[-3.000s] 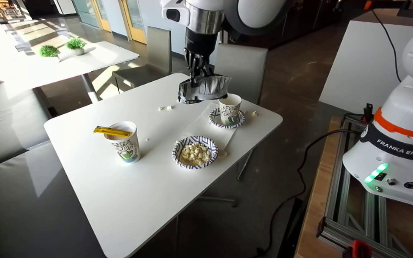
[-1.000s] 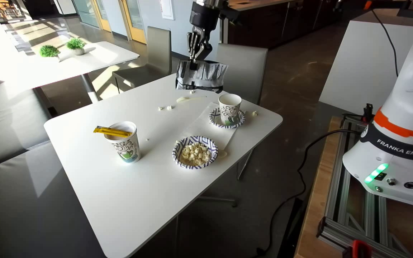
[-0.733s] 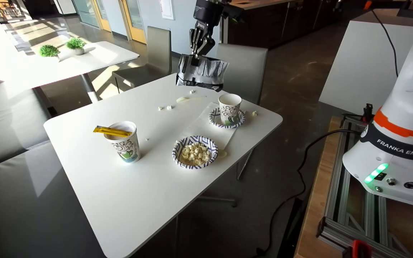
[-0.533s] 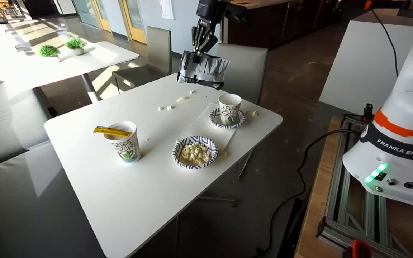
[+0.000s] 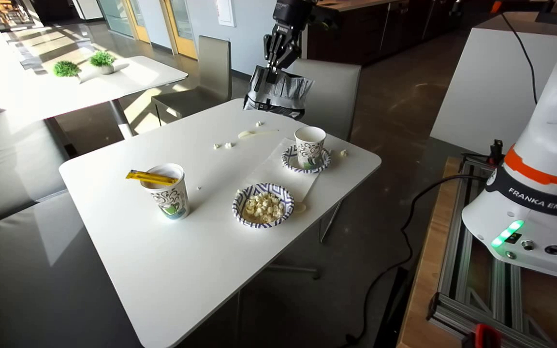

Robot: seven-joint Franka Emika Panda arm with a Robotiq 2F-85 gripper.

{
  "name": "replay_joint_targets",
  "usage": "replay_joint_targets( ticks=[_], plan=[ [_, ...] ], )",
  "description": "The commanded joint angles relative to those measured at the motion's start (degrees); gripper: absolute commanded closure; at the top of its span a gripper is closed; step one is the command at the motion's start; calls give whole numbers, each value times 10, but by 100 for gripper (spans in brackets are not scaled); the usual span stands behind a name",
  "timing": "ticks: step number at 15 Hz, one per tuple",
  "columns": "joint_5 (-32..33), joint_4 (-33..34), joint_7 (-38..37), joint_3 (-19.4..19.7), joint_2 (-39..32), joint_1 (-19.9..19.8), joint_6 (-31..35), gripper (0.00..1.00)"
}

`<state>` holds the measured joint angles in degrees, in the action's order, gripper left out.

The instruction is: Pour the content in the snack package into the styrofoam cup

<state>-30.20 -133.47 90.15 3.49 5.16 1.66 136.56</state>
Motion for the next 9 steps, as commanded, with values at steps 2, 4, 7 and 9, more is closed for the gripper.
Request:
replay_joint_targets(
  ticks=[2, 4, 7, 9],
  plan=[
    [-26, -8, 52, 8, 13, -5, -30, 100],
    [-35, -8, 67, 9, 15, -7, -38, 100],
    [-21, -1, 46, 3, 4, -8, -23, 99],
    [-23, -1, 46, 3, 5, -9, -23, 99]
  ],
)
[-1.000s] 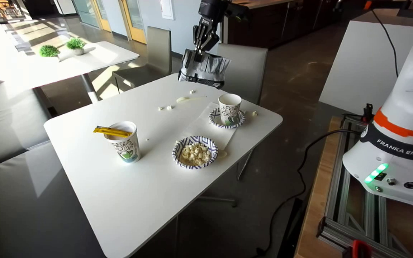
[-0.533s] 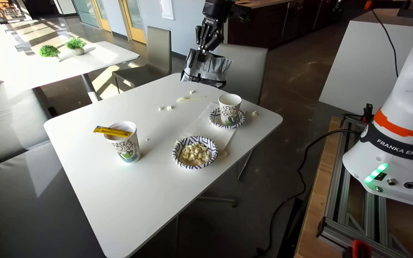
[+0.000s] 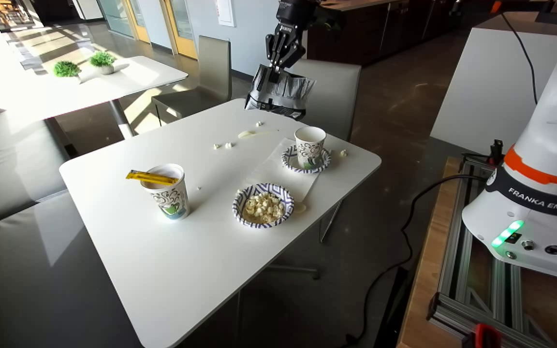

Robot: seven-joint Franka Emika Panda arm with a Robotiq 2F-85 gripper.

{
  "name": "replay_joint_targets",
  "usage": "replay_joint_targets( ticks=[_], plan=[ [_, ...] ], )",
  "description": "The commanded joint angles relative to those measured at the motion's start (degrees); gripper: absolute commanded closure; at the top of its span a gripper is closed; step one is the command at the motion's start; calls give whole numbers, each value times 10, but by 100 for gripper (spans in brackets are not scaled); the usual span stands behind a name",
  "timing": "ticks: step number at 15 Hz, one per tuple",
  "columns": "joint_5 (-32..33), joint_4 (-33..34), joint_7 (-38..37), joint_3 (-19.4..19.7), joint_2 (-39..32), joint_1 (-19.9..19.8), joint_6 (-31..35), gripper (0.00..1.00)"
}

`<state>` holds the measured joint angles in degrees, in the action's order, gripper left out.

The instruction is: Pour the content in the snack package into the styrofoam cup

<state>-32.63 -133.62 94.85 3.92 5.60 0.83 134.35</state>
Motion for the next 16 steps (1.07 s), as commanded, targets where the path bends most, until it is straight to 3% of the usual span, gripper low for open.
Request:
replay_joint_targets(
  ticks=[1, 9, 16],
  plan=[
    [0, 1, -1, -1, 0, -1, -1, 99],
    [0, 0, -1, -1, 0, -1, -1, 99],
    [1, 22, -58, 11, -2, -16, -38, 100]
  ],
)
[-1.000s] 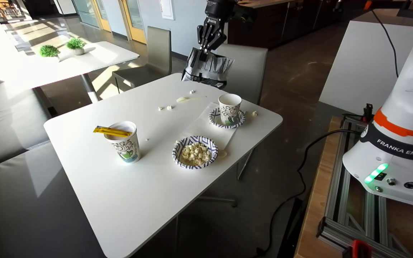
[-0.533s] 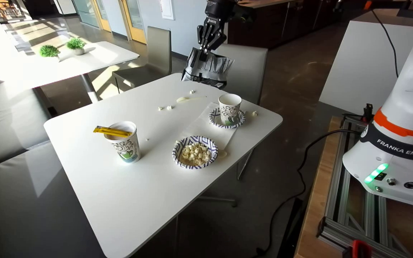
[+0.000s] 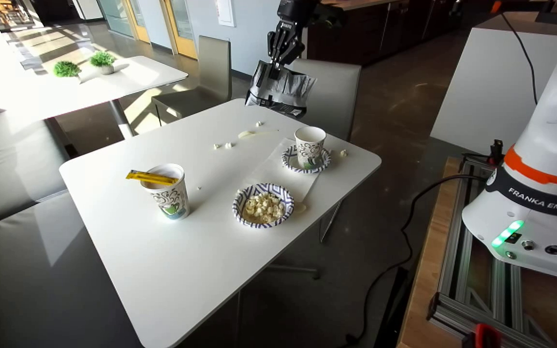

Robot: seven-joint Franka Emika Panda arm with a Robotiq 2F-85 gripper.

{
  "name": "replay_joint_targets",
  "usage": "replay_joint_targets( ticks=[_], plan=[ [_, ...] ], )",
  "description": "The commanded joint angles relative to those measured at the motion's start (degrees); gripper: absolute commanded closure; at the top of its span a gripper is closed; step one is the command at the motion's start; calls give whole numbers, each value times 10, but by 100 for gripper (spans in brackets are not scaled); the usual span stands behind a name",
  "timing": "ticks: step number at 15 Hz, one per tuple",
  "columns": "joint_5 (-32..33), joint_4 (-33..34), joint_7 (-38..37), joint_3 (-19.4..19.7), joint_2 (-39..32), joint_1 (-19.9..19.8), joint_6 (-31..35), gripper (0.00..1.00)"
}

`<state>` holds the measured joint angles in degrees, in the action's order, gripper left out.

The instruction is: Pour the content in the snack package into the styrofoam cup

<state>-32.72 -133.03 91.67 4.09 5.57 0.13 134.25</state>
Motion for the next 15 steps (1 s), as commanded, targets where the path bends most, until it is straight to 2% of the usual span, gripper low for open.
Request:
replay_joint_targets(
  ticks=[1, 4, 9, 11, 15],
  plan=[
    [1, 20, -32, 13, -1, -12, -58, 100],
    [-6, 37, -37, 27, 0, -26, -138, 100],
    [-71, 55, 17, 51, -10, -45, -246, 100],
    [-103, 50, 38, 54, -16, -51, -255, 100],
    [-164, 51, 96, 52, -41, -59, -228, 100]
  ],
)
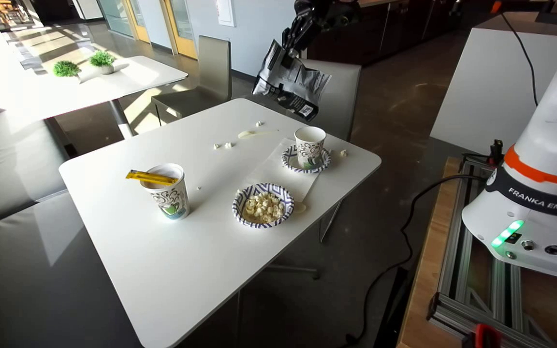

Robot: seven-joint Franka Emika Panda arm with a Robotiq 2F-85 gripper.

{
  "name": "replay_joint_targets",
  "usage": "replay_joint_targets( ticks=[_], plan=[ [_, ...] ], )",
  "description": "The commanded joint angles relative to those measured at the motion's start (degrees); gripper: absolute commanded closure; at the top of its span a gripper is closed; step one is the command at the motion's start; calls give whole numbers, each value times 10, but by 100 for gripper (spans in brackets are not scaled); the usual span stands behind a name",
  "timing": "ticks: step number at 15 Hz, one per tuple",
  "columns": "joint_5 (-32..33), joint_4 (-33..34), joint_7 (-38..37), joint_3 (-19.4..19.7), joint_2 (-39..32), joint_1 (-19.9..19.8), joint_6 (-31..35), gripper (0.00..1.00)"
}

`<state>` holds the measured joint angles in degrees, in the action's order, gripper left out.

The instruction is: Pour the content in the snack package into the styrofoam cup

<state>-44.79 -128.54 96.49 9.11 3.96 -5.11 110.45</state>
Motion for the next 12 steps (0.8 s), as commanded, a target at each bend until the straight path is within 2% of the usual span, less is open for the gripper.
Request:
replay_joint_targets(
  ticks=[1, 5, 7, 8, 9, 11, 12],
  plan=[
    [-54, 11, 59, 1, -33, -9, 12, 100],
    [-83, 32, 105, 0, -56, -20, 11, 100],
    [-72, 48, 99, 1, -69, -27, -11, 100],
    [-64, 48, 113, -1, -71, -27, 22, 100],
    [-69, 61, 100, 2, -77, -33, -26, 100],
    [-53, 68, 103, 2, -85, -37, -14, 100],
    [-50, 77, 88, 4, -90, -42, -46, 100]
  ],
)
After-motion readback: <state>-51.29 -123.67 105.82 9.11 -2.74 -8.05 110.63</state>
